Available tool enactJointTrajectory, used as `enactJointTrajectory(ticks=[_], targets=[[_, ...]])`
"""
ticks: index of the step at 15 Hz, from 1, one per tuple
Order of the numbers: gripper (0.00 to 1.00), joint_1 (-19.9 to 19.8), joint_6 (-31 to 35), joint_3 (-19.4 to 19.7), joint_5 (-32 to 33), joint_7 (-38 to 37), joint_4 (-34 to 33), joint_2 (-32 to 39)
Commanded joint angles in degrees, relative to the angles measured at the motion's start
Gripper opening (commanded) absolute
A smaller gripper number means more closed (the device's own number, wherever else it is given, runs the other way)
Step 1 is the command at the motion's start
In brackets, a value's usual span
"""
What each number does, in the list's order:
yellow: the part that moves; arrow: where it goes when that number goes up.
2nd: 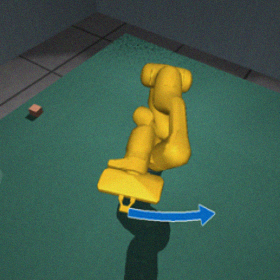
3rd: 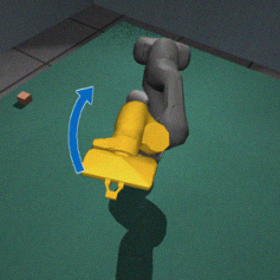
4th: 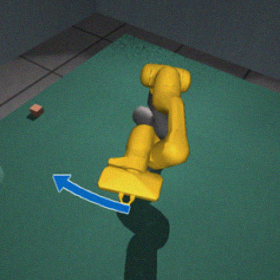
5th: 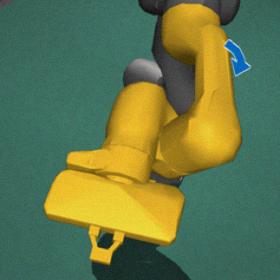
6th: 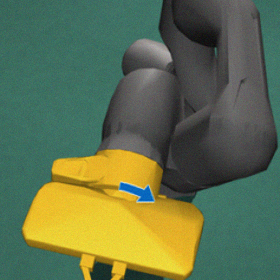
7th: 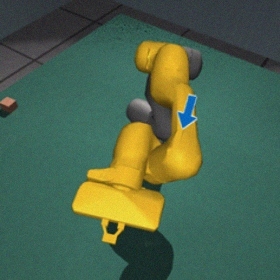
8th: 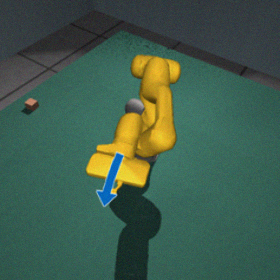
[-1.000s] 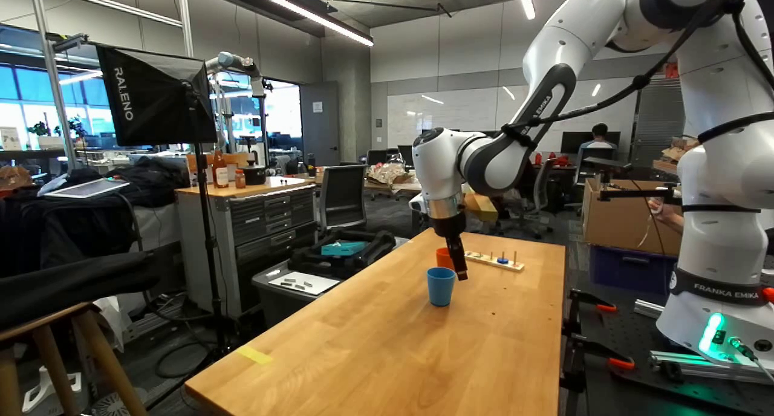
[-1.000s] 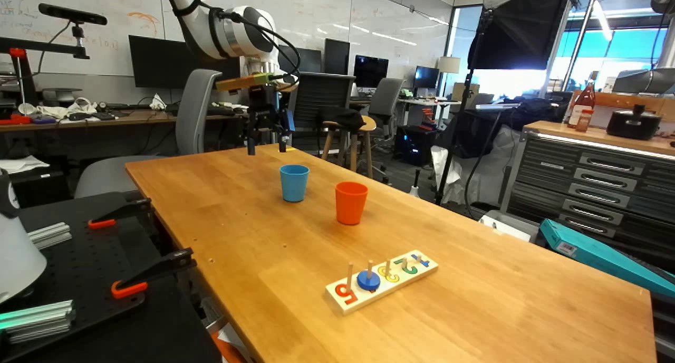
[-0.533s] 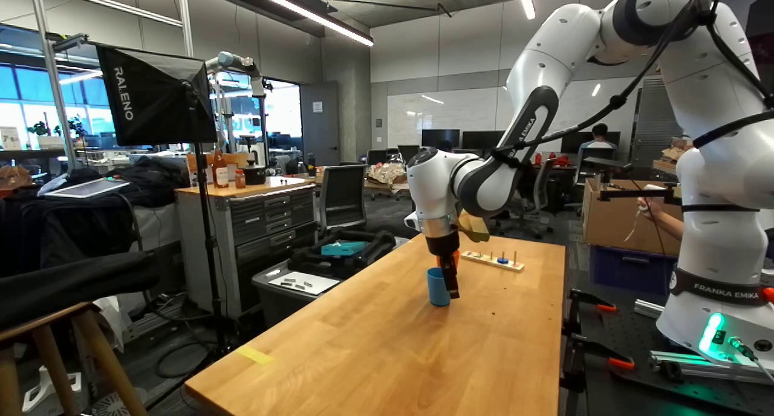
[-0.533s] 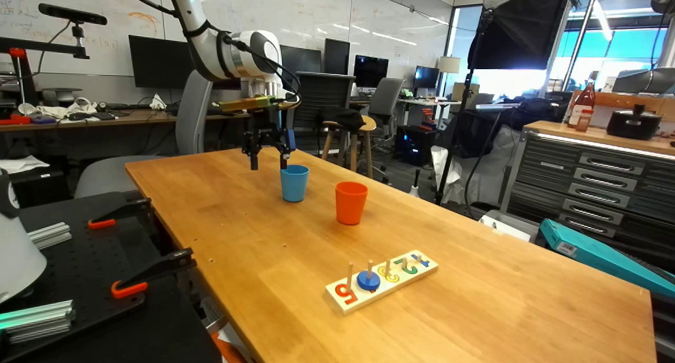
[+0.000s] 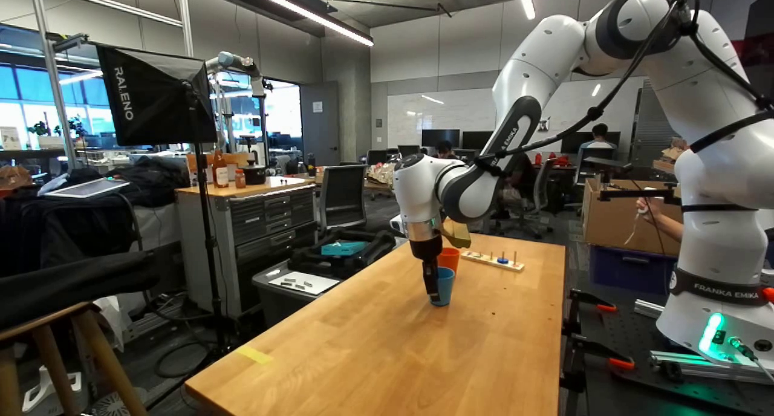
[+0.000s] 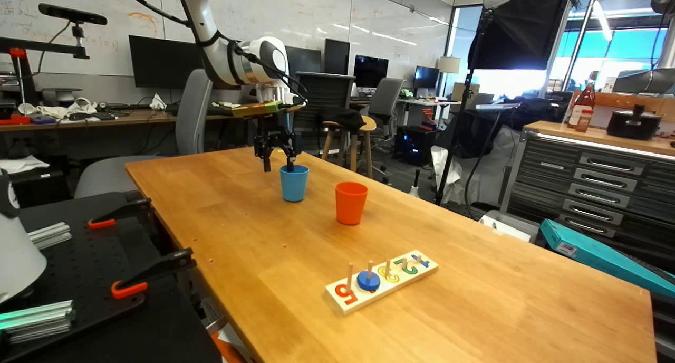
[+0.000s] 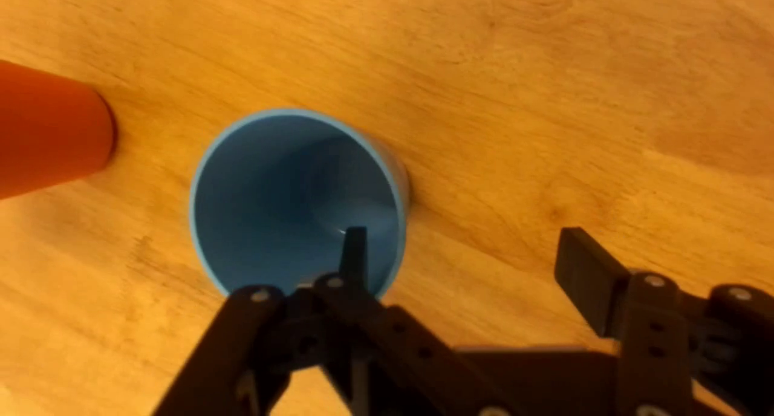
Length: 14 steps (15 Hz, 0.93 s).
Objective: Place the blue cup inside the orange cup
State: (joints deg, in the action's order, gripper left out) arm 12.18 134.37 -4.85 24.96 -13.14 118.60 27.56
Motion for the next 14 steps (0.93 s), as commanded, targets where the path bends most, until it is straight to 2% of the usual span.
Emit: enactJointTrajectory(ticks=[1, 5, 8, 14], targets=[[0.49, 1.4, 0.2, 1.9, -1.0, -1.0, -2.8, 2.9], [0.18, 1.1, -0.2, 2.4, -1.7, -0.5, -2.7, 3.2], [0.0, 1.0, -0.6, 2.8, -1.7, -0.4, -2.5, 2.7], [0.01, 0.6, -4.1, 3.4, -2.8, 0.4, -5.6, 1.3]])
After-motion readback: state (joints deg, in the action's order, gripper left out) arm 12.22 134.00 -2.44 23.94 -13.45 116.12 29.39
